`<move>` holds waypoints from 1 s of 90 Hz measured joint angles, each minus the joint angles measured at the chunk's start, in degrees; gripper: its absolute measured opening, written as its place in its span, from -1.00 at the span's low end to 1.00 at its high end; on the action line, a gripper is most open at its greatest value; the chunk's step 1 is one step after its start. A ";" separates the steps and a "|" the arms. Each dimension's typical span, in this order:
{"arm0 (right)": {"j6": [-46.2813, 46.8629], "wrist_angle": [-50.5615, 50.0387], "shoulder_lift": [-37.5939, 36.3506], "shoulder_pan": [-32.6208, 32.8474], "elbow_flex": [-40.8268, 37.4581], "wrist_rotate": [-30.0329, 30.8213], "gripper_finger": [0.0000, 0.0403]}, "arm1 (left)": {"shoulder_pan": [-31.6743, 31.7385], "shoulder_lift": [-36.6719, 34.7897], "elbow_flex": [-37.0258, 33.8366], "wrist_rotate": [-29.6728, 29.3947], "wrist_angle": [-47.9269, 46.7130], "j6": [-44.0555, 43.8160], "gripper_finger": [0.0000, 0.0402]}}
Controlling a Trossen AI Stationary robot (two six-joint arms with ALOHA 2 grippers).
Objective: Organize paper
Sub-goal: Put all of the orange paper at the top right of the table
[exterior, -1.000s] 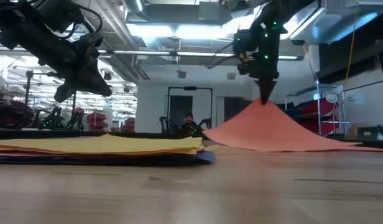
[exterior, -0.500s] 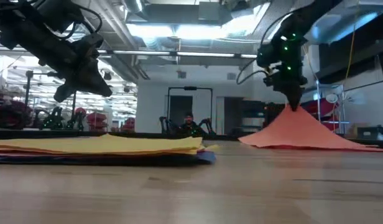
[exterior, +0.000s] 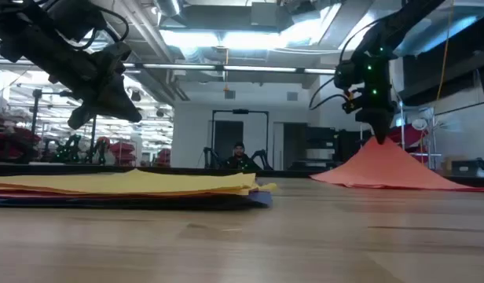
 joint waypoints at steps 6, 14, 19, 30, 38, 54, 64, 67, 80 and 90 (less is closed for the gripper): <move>-0.15 -0.16 0.00 -0.35 0.00 0.04 -1.00 | 0.01 0.00 0.00 -0.05 0.00 -0.12 -1.00; -0.26 -0.85 0.00 -0.36 0.00 0.20 -1.00 | -0.01 0.00 0.00 -0.05 0.01 -0.12 -1.00; -0.33 -1.12 0.00 -0.35 0.00 0.18 -1.00 | 0.00 0.00 0.00 -0.05 -0.02 -0.12 -1.00; 0.53 -1.45 0.01 -0.31 0.00 -0.14 -1.00 | -0.01 0.00 0.00 -0.12 0.00 -0.12 -1.00; 1.13 -1.49 0.02 -0.33 0.00 -0.15 -1.00 | 0.01 0.00 0.00 -0.18 0.00 -0.13 -1.00; 5.61 -2.26 0.03 -0.31 0.00 0.52 -0.98 | 0.01 0.00 0.00 -0.18 0.00 -0.14 -1.00; 7.15 -2.85 0.04 -0.33 0.00 1.91 -0.89 | 0.01 0.00 0.00 -0.20 0.00 -0.14 -1.00; 7.14 -3.02 0.04 -0.33 0.00 1.90 -0.84 | 0.00 0.00 0.00 -0.26 0.00 -0.13 -1.00; 6.71 -4.30 0.04 -0.33 0.00 3.42 -0.57 | 0.01 0.00 0.00 -1.03 0.00 -0.14 -1.00; 6.68 -4.49 0.07 -0.28 0.22 4.38 -0.38 | -0.01 0.00 0.00 -1.02 -0.02 0.00 -1.00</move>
